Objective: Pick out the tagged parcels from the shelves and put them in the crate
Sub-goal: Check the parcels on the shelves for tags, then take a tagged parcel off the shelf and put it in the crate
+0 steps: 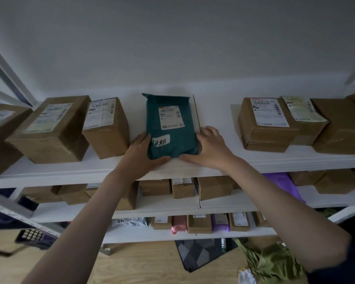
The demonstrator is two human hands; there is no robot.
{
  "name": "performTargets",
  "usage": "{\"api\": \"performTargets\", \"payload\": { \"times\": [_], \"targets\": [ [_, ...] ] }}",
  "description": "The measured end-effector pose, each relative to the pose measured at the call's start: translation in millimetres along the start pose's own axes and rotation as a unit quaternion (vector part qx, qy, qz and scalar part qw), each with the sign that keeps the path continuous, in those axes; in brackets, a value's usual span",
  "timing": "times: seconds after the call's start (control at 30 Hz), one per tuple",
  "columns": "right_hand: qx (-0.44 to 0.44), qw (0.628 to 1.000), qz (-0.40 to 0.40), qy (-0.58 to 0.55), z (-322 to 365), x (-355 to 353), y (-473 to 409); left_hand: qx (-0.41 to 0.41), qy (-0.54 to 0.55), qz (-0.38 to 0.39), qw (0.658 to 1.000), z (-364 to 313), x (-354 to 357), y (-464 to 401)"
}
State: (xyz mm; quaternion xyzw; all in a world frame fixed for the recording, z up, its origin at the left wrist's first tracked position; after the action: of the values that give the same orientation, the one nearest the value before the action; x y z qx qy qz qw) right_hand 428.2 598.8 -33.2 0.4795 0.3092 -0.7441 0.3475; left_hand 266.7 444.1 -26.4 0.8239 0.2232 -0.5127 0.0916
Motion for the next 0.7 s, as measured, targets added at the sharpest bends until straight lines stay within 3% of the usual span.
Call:
{"api": "performTargets", "payload": {
  "times": [0.27, 0.4, 0.7],
  "targets": [
    [-0.011, 0.999, 0.011, -0.028, 1.1, -1.0, -2.5, 0.027, 0.019, -0.04, 0.999, -6.5, 0.0, 2.2],
    [-0.018, 0.998, 0.002, -0.058, 1.6, -5.5, 7.6, 0.005, 0.066, -0.044, 0.997, -5.8, 0.2, 3.3],
    [-0.01, 0.995, -0.059, -0.084, -5.6, -29.2, 34.3, 0.055, 0.19, -0.07, 0.978, -31.0, -3.3, 11.6]
  ]
}}
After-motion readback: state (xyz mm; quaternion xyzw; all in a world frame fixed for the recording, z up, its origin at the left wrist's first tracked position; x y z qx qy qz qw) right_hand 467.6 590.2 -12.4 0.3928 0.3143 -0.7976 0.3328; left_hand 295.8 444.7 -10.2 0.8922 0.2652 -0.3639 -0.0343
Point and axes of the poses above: each hand's wrist, its own y-axis away from the middle knuckle, its own x-axis out of the palm, z = x × y, the point moved 6 cm from there along -y, towards the middle knuckle, and after that the axes turned 1 degree about z, right-handed, at the moved point
